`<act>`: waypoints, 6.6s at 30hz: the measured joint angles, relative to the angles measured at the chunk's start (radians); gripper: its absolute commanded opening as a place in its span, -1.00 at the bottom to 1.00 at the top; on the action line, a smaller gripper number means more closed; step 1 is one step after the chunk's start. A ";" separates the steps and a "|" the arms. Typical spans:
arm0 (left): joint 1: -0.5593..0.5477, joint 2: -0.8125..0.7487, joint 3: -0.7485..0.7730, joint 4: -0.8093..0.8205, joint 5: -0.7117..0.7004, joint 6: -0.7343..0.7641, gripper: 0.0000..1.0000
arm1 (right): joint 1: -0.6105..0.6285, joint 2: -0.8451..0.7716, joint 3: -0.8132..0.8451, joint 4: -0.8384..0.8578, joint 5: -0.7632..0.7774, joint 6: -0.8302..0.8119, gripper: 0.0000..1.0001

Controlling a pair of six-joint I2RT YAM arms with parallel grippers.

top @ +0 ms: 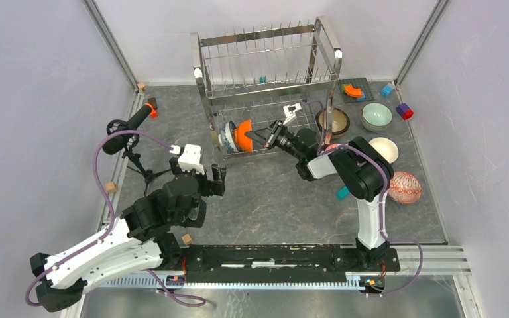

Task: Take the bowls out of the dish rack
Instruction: Pick up the bowl from the dish rack, then place the bowl at the center of the board.

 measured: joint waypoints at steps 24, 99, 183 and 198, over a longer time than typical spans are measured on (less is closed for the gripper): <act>0.000 -0.001 0.000 0.000 0.000 0.000 0.91 | -0.039 -0.095 -0.117 0.171 -0.033 0.137 -1.00; -0.244 0.506 0.226 -0.162 0.375 -0.090 0.20 | 1.185 -0.941 -0.253 -1.614 1.019 -1.403 -1.00; -0.289 0.610 0.142 -0.300 0.083 -1.149 -0.96 | 0.616 -0.997 -0.425 -1.282 0.838 -0.470 -0.71; -0.292 0.609 0.131 -0.187 0.115 -0.996 0.15 | 0.606 -1.004 -0.423 -1.342 0.897 -0.505 -1.00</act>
